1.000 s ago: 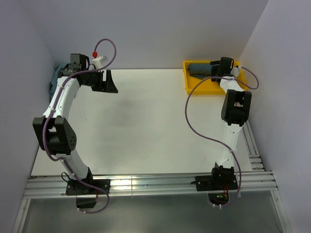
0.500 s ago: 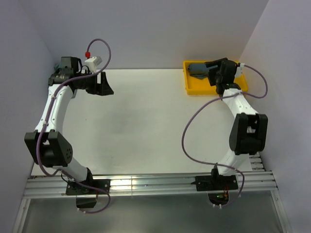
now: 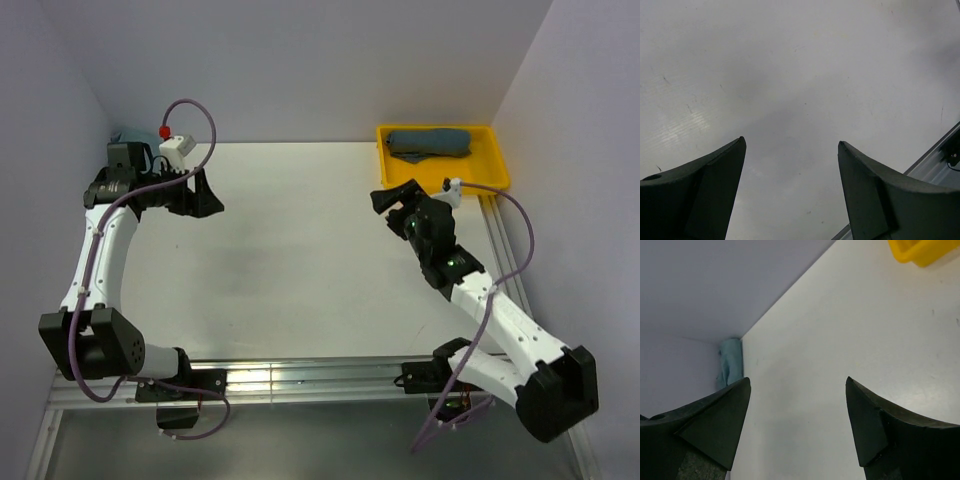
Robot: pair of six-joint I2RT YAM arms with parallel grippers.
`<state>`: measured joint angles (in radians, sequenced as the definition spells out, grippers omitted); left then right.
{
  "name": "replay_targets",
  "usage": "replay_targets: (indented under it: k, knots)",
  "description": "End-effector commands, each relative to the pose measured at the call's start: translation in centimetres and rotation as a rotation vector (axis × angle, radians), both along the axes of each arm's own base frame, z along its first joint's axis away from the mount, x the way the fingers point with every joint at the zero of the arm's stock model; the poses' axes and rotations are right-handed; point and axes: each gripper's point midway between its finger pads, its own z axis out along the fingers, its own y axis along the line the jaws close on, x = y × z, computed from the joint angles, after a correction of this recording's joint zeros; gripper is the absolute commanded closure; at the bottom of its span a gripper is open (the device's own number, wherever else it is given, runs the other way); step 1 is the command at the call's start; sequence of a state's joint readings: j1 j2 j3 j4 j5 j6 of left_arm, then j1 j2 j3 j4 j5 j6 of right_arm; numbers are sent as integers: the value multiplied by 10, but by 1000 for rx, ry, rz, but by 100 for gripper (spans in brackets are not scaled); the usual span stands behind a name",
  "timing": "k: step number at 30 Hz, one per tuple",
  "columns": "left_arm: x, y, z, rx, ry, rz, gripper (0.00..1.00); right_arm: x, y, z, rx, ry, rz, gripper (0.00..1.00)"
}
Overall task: Roll the t-shirts
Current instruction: Place the rolled tshirt into the container
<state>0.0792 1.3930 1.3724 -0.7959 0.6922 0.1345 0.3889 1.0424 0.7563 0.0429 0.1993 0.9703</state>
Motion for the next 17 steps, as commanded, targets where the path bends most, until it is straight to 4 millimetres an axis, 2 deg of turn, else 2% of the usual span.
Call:
replay_targets:
  k: [1, 2, 3, 6, 17]
  knots:
    - [-1, -7, 22, -29, -101, -34, 21, -26, -12, -3, -66, -32, -39, 17]
    - [-2, -8, 23, -37, -98, -39, 21, -30, -12, -3, -70, -40, -38, 16]
    - [-1, -9, 22, -42, -94, -43, 21, -36, -15, -13, -88, -17, -35, 16]
    - [-1, -11, 21, -55, -84, -48, 21, -48, -23, -17, -109, -13, -41, 16]
    - [-6, -9, 20, -46, -89, -25, 21, -72, -36, 10, -139, -99, -25, 13]
